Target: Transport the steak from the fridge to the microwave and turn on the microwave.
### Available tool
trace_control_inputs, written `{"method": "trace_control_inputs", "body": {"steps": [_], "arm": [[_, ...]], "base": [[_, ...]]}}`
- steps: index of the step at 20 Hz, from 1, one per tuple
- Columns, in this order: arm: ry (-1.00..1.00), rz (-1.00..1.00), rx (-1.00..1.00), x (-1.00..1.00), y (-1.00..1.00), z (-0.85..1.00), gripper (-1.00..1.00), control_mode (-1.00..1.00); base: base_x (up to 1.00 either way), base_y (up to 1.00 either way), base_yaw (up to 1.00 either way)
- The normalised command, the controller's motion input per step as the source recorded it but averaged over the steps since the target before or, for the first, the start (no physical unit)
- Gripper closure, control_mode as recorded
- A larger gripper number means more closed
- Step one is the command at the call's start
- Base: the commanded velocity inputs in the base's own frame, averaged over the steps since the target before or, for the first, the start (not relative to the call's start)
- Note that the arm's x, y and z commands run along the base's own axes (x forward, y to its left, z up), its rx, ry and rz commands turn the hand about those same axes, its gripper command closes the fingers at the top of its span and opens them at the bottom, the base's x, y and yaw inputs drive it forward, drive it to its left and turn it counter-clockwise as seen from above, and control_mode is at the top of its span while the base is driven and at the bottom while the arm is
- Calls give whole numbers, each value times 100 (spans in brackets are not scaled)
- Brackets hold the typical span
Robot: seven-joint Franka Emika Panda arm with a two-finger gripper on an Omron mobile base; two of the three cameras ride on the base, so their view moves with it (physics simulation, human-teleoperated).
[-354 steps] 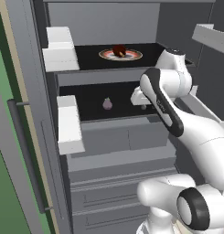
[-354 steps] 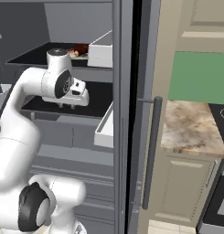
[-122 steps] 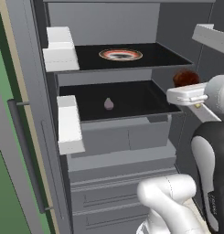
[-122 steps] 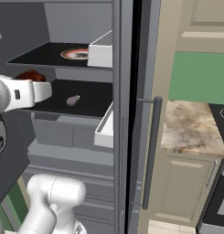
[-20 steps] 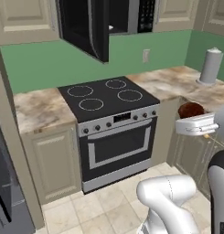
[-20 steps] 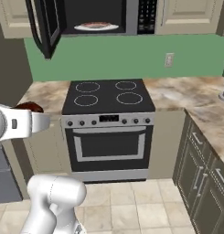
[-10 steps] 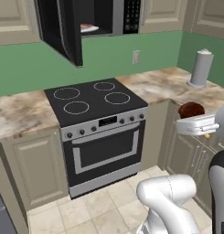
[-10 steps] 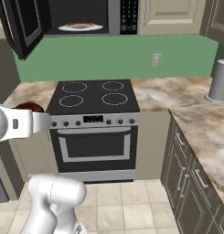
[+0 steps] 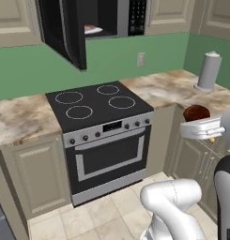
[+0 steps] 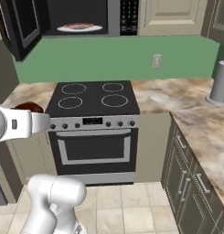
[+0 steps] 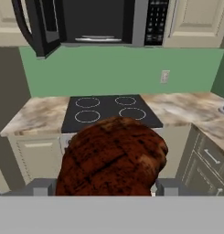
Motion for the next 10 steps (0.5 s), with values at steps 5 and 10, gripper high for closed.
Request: {"method": "trace_control_inputs", "body": {"steps": [5, 10], "arm": [[0, 0, 0, 0, 0, 0, 100, 100], [0, 0, 0, 0, 0, 0, 100, 100]], "base": [[66, 0, 0], [69, 0, 0]]}}
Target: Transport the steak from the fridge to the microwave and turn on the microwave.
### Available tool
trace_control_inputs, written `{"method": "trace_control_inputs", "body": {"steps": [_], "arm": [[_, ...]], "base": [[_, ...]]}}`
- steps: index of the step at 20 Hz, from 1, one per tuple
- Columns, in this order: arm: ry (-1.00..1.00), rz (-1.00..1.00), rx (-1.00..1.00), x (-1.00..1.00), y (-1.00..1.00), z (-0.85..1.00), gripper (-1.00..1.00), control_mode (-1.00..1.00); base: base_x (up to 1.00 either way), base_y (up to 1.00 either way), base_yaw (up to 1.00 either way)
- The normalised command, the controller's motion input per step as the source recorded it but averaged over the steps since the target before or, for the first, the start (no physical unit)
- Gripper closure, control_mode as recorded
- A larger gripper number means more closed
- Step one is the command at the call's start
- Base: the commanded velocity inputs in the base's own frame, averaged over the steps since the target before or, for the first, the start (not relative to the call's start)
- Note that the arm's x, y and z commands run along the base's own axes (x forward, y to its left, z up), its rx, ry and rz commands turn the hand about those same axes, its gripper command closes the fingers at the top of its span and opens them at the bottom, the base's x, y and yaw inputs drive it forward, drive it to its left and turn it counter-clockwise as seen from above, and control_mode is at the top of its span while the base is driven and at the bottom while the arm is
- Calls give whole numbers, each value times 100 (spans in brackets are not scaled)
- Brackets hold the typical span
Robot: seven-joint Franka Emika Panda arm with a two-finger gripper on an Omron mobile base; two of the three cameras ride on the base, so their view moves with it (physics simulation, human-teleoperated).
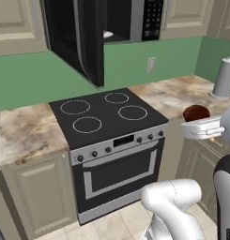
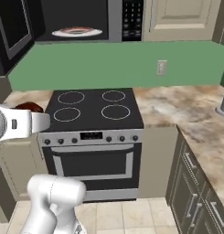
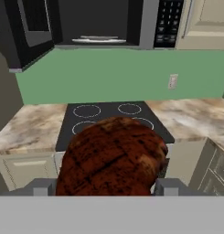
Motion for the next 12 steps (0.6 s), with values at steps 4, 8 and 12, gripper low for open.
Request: {"method": "trace_control_inputs", "body": {"steps": [4, 8, 12], "arm": [[0, 0, 0, 0, 0, 0, 100, 100], [0, 0, 0, 0, 0, 0, 100, 100], [0, 0, 0, 0, 0, 0, 100, 100]], "base": [[61, -2, 1], [53, -13, 6], [39, -29, 12]]}}
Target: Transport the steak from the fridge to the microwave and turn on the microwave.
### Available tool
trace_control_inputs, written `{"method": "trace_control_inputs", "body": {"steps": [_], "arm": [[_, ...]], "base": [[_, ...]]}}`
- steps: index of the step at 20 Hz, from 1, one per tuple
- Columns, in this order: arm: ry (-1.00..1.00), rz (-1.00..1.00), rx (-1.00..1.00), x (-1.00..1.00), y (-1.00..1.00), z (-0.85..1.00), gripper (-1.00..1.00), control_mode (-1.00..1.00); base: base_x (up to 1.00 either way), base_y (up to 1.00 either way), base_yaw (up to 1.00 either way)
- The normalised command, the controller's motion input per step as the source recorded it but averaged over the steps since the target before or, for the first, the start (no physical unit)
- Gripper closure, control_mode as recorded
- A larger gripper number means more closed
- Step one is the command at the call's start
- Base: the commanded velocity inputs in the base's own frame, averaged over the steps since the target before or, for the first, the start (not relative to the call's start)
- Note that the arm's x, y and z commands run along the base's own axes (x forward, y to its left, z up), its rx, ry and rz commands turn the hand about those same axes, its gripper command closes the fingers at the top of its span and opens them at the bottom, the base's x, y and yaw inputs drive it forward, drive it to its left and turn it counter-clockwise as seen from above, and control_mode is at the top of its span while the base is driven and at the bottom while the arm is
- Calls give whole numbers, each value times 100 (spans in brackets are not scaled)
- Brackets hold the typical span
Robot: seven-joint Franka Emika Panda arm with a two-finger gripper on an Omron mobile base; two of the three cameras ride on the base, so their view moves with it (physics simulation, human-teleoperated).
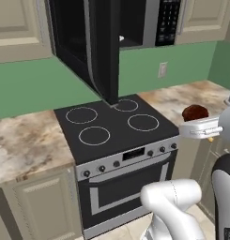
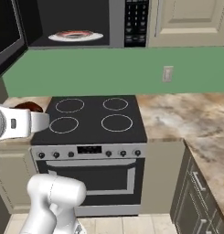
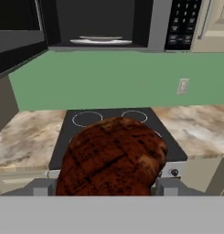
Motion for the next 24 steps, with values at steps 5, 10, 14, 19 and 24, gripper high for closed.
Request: {"method": "trace_control_inputs", "body": {"steps": [5, 10, 14, 19, 24], "arm": [[0, 0, 0, 0, 0, 0, 100, 100], [0, 0, 0, 0, 0, 0, 100, 100], [0, 0, 0, 0, 0, 0, 100, 100], [0, 0, 0, 0, 0, 0, 100, 100], [0, 0, 0, 0, 0, 0, 100, 100]], "base": [[20, -35, 8], [20, -26, 3], [32, -11, 2], [35, -3, 2], [42, -1, 6]]}}
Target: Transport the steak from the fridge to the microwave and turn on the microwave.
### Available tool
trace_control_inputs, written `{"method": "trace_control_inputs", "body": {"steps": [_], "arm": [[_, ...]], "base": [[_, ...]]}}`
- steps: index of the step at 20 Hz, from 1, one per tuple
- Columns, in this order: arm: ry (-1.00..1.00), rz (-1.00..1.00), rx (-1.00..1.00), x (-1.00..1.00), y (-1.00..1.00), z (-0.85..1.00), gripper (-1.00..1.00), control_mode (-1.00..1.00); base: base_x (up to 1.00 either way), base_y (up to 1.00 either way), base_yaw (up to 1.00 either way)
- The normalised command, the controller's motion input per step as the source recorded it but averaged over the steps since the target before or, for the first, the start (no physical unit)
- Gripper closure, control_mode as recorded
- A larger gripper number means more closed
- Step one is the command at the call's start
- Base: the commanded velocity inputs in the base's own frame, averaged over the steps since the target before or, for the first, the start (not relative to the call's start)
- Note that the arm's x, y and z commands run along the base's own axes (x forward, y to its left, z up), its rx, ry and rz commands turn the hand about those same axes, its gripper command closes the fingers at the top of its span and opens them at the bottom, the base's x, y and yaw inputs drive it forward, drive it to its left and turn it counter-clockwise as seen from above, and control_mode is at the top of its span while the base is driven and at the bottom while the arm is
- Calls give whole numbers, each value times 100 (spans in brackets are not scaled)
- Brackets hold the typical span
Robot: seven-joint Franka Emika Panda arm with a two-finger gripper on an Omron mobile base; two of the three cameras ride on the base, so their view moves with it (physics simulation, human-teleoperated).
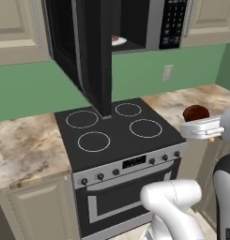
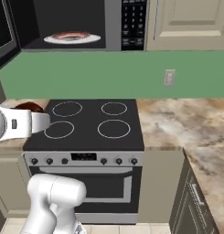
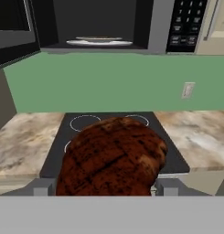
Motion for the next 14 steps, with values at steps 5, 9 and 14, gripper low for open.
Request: {"method": "trace_control_inputs", "body": {"steps": [5, 9, 14], "arm": [[0, 0, 0, 0, 0, 0, 100, 100], [0, 0, 0, 0, 0, 0, 100, 100], [0, 0, 0, 0, 0, 0, 100, 100]], "base": [[38, 0, 7], [36, -1, 7], [35, -1, 7]]}}
